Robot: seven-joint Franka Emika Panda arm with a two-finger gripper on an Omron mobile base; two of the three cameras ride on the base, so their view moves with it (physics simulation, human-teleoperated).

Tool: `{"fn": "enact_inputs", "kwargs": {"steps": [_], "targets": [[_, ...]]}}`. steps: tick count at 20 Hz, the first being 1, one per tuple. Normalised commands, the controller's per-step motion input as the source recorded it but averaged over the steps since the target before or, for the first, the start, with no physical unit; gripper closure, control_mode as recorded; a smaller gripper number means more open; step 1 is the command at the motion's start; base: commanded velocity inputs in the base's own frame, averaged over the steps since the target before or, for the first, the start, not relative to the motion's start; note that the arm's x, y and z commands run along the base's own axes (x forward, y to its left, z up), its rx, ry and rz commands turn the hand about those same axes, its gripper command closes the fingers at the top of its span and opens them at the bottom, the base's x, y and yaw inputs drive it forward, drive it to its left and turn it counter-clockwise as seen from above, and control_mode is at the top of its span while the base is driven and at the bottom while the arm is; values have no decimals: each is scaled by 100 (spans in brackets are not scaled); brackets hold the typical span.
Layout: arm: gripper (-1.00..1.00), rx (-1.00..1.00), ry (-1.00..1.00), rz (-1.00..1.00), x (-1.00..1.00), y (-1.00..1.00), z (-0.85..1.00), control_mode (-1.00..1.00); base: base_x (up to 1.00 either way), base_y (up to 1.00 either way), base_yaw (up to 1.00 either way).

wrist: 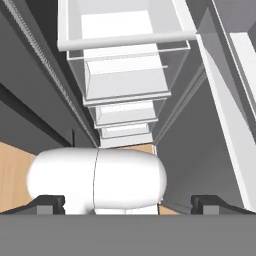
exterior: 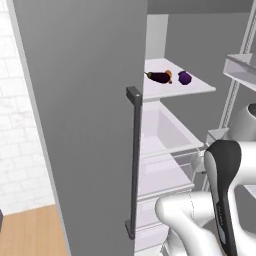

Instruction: Place one eggplant and one chicken drumstick in each tupperware on the nearby counter, to pack two identical lunches.

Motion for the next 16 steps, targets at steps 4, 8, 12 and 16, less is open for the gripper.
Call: {"fn": "enact_inputs", "kwargs": {"steps": [4,8,12,16], "targets": [[-100,0,0,0,0,0,0,100,15,-29,7],[-100,0,0,0,0,0,0,100,3,-10,4],[-100,0,0,0,0,0,0,100,0,0,0],[-100,0,0,0,0,0,0,100,0,0,0]]}}
